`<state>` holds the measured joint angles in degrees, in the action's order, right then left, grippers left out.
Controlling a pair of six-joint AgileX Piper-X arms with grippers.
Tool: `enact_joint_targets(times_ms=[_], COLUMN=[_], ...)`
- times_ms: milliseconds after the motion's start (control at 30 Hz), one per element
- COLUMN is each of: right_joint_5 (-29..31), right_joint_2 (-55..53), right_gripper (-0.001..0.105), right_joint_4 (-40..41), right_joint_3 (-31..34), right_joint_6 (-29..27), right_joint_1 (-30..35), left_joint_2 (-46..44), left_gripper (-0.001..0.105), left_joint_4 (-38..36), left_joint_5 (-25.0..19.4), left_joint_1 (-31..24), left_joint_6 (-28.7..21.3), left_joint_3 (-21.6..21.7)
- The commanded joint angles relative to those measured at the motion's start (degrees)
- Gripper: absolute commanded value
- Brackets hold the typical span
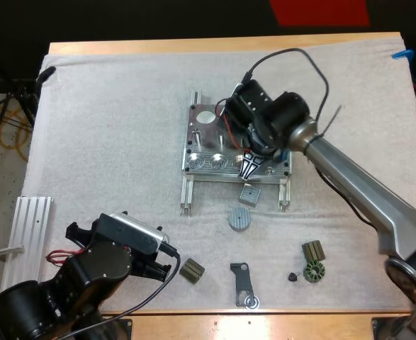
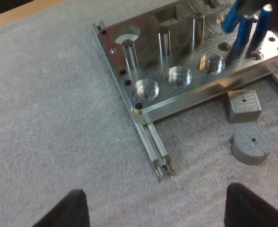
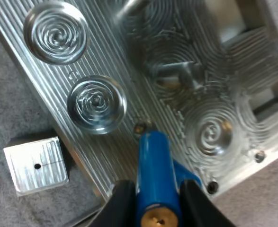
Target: Load cells from right to left
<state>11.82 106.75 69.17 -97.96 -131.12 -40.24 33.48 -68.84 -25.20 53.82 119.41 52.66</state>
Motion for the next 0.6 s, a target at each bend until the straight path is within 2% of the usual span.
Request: enact_joint_targets(times_ms=[0,500,567], right_joint_5=[-0.53,-0.07,1.42], right_joint_2=[0.25,3.56,3.95], right_gripper=[0.0,0.0,0.0], right_joint_4=[-0.59,-0.72,-0.69], right_joint_3=[-0.55,-0.55,-0.55], right_joint_6=[-0.28,-0.28,-0.57], right_joint_1=[0.04,0.04,0.04], left_joint_2=[-0.01,-0.01,-0.01], left_gripper=[0.06,0.06,0.06], left_joint_4=[1.24,2.02,2.02], left_joint_5=[-0.3,-0.3,-0.3], left_joint_1=[-0.02,-0.02,-0.02], left_joint_6=[-0.11,-0.11,-0.11], left_joint_3=[0.06,0.06,0.06])
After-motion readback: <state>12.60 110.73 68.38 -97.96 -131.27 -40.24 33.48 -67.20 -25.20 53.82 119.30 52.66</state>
